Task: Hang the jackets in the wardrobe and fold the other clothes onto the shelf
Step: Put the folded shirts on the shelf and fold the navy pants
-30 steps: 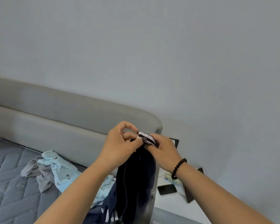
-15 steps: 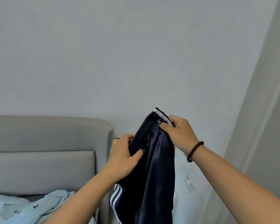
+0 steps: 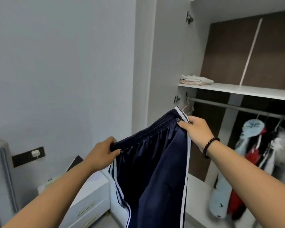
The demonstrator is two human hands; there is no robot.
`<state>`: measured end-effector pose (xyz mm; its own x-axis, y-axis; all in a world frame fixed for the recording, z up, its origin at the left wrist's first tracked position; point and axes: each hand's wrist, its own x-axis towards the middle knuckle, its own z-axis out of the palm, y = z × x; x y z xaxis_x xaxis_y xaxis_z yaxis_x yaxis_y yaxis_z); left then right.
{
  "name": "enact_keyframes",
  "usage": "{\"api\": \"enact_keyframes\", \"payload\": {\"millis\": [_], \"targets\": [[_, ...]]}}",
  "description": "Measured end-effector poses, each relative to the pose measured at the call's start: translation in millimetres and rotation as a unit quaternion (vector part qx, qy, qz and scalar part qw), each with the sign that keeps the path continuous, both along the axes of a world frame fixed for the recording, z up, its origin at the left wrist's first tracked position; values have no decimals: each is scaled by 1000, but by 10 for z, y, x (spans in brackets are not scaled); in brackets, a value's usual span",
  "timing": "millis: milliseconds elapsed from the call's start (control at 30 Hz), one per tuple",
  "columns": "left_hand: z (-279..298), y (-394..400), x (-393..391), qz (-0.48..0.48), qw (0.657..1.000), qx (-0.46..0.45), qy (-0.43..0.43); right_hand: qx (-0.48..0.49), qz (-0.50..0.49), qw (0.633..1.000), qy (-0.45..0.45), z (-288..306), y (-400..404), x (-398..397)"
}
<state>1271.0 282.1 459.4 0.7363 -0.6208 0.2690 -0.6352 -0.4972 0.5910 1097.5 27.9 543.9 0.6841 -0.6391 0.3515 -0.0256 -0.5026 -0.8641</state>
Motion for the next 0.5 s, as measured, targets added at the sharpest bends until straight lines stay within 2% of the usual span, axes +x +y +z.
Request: {"api": "enact_keyframes", "payload": {"millis": [167,333,433,500], "targets": [[280,-682,-435,-44,989,-134,50,-14,-108,994,-3,59,-416,-924],[566,-1174,-894,-90,934,-268,218,-28,-151,988,-13,224,-614,-1650],[698,-1426,-1170,-157,907,-276,279,-43,-161,986,-8,279,-668,-2039],[734,-1599,-1364,-193,896,-271,293,-78,-178,980,31,271,-694,-2268]]}}
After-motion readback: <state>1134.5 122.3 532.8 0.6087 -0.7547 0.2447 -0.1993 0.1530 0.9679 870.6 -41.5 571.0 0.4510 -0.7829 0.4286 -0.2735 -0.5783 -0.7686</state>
